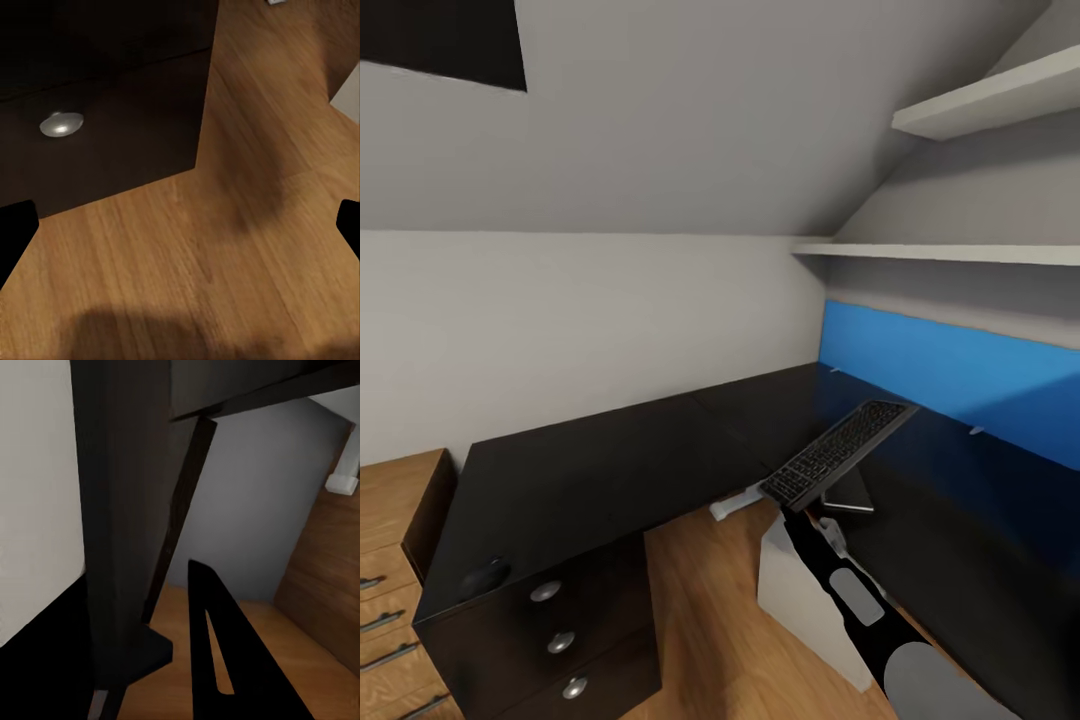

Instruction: In the bedroom, organize the workspace by keeping the computer under the desk, ensuring the monitor is on the desk, placing the keyboard on the desk next to the monitor, placing the mouse on the desk next to the keyboard, moving the folder from the swivel chair onto the desk next to the mouse, stacking the notebook on top of the folder with the pen on top of the notebook, and positioning the swivel chair next to the desk.

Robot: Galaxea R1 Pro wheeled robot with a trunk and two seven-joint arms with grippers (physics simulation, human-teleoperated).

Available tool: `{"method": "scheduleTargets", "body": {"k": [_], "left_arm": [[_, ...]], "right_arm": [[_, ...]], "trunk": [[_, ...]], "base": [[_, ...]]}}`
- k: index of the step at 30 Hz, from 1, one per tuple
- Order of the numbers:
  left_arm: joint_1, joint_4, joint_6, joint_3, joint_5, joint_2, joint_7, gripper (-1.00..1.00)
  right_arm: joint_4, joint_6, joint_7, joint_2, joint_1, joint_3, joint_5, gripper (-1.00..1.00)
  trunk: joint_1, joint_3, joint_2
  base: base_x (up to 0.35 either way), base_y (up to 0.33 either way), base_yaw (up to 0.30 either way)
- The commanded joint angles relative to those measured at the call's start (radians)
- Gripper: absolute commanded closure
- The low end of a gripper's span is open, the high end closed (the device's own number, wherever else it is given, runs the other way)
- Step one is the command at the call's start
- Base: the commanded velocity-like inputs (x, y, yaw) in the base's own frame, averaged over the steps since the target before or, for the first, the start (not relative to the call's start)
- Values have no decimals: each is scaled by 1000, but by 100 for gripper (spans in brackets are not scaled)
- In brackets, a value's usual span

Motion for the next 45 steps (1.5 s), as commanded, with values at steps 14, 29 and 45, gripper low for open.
{"method": "scheduleTargets", "body": {"k": [14,29,45], "left_arm": [[-1,0,-4,-8,11,-5,6,-100],[-1,0,-3,-6,11,-5,6,-100],[-1,2,-2,-6,13,-4,6,-100]], "right_arm": [[-15,36,100,3,-1,79,-7,100],[-37,226,410,-3,4,322,-7,100],[-30,279,468,-31,10,325,-13,100]], "trunk": [[-23,18,42],[-23,18,42],[-23,18,42]], "base": [[0,0,0],[0,0,0],[-3,-5,0]]}}
